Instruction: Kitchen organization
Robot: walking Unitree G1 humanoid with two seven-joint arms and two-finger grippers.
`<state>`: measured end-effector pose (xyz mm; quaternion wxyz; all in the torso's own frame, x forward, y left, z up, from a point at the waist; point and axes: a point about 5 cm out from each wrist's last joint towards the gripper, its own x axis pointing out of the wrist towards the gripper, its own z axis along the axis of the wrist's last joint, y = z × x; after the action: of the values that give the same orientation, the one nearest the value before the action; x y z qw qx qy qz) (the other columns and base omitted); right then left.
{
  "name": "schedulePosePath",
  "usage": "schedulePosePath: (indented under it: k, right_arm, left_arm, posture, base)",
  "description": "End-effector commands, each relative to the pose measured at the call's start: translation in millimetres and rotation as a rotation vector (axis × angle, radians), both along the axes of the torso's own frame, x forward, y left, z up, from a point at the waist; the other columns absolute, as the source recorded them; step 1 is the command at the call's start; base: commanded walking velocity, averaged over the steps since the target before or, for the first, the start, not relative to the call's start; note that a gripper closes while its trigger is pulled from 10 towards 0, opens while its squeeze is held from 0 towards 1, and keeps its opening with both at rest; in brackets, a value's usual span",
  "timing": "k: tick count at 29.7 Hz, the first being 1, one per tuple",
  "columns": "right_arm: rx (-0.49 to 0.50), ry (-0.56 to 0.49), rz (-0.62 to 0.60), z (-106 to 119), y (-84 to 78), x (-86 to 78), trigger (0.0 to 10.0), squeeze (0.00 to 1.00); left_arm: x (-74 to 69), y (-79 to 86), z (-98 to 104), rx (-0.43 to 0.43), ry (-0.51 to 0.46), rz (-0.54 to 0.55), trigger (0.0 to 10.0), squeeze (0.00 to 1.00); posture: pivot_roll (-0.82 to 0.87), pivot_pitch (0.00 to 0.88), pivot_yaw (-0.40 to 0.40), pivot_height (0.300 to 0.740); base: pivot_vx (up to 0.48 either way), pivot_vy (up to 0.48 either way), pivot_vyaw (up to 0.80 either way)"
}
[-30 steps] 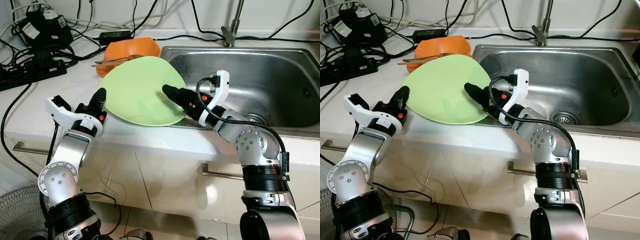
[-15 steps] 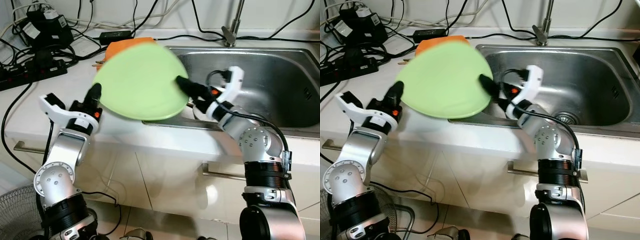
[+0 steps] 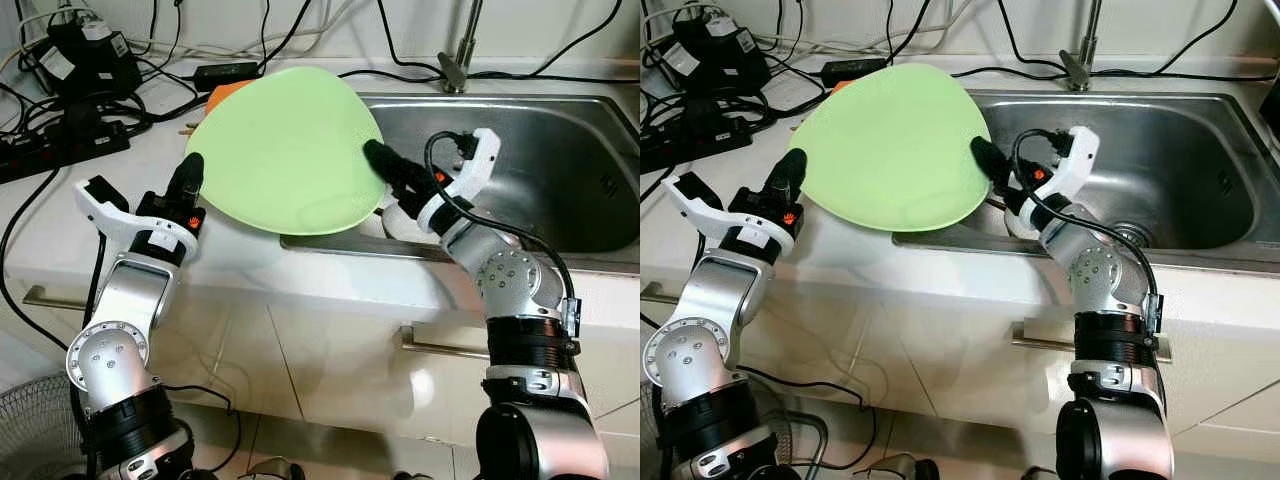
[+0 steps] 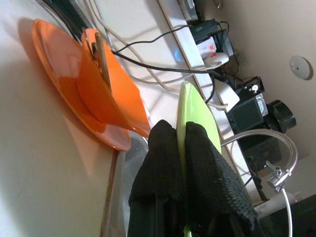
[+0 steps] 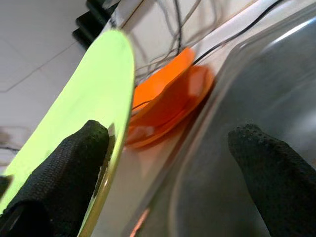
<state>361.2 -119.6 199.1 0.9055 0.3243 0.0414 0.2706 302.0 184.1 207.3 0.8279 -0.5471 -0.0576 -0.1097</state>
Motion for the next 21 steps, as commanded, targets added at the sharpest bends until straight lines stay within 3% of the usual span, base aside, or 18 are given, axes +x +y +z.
schedulePosePath:
  k: [1, 7, 8, 9, 10, 21]
  right_arm:
    - [0.036, 0.002, 0.047, -1.1, 6.4, -4.1, 10.0, 0.00]
    - [0.066, 0.000, 0.078, -1.8, 10.4, -9.0, 10.0, 0.00]
    - [0.057, 0.007, 0.075, -3.3, 11.1, -9.4, 5.4, 0.00]
    - [0.051, 0.012, 0.071, -4.2, 11.4, -9.7, 5.4, 0.00]
    - [0.069, 0.016, 0.089, -4.4, 12.4, -10.8, 0.0, 0.00]
    - [0.025, -0.001, 0.145, -8.7, 13.8, -17.0, 0.0, 0.00]
  left_arm:
    - [-2.3, -1.7, 10.1, -0.015, -0.072, -0.019, 0.0, 0.00]
    - [-2.4, -5.0, 8.9, -0.017, -0.070, -0.028, 0.0, 0.00]
    - [-2.5, -5.9, 8.6, -0.017, -0.069, -0.030, 0.0, 0.00]
    - [-2.6, -6.4, 8.4, -0.017, -0.069, -0.031, 0.0, 0.00]
    - [-2.6, -7.4, 8.2, -0.017, -0.068, -0.035, 0.0, 0.00]
    - [-3.6, -13.1, 5.4, -0.003, -0.053, -0.060, 0.0, 0.00]
  posture:
    - [0.05, 0.048, 0.114, 0.740]
    - [0.04, 0.051, 0.114, 0.740]
    - [0.04, 0.051, 0.114, 0.740]
    - [0.04, 0.052, 0.114, 0.740]
    - [0.04, 0.052, 0.113, 0.740]
    - [0.04, 0.054, 0.114, 0.740]
  base:
    - [0.000, 0.000, 0.00]
    - [0.000, 0.000, 0.00]
    - [0.000, 0.000, 0.00]
    - [0.000, 0.000, 0.00]
    - [0.000, 0.000, 0.00]
    - [0.000, 0.000, 0.00]
